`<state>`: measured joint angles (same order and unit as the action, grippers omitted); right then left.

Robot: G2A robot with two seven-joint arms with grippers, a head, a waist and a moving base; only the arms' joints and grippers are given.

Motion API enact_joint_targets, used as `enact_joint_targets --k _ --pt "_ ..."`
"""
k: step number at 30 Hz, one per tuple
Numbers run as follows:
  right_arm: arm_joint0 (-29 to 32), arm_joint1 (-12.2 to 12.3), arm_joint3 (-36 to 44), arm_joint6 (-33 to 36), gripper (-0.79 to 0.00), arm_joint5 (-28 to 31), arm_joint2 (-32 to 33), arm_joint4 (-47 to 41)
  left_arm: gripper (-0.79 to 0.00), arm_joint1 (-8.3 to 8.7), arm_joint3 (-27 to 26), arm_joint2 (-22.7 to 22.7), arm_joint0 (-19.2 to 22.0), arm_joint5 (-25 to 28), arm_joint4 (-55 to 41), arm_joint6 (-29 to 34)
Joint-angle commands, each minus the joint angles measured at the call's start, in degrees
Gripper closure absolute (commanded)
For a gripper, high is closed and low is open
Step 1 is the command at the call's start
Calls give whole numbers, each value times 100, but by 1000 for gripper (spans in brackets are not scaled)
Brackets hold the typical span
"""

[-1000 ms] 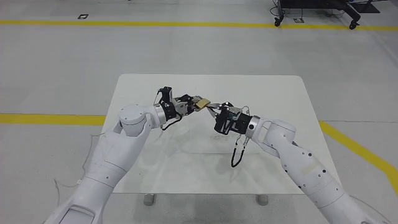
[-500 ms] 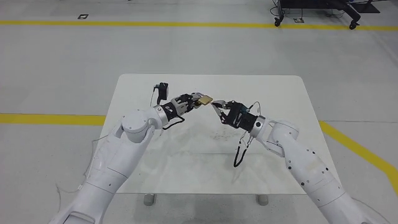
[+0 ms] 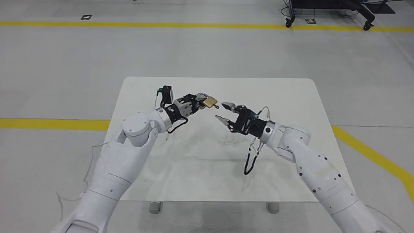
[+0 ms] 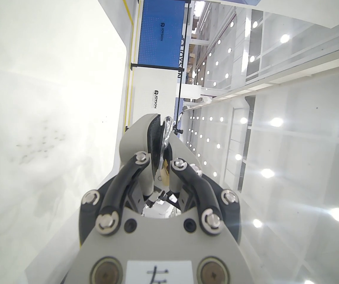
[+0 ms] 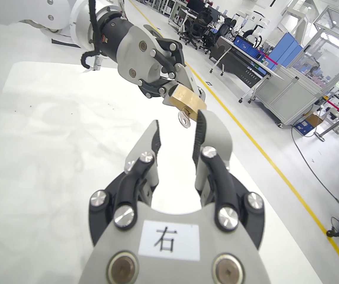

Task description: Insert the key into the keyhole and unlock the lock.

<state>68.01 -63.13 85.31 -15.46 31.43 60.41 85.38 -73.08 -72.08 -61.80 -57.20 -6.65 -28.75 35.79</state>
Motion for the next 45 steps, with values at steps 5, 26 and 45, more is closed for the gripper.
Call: enact_joint_targets --k 5,26,45 --pt "99 59 -37 -77 -662 -72 354 -40 0 3 -23 74 8 39 373 -81" --pt "725 324 216 -21 -785 -10 1809 -301 0 -124 604 1589 652 -1491 2935 917" --pt "725 324 216 -21 -785 -10 1809 -301 -785 -253 839 1639 782 -1453 2859 865"
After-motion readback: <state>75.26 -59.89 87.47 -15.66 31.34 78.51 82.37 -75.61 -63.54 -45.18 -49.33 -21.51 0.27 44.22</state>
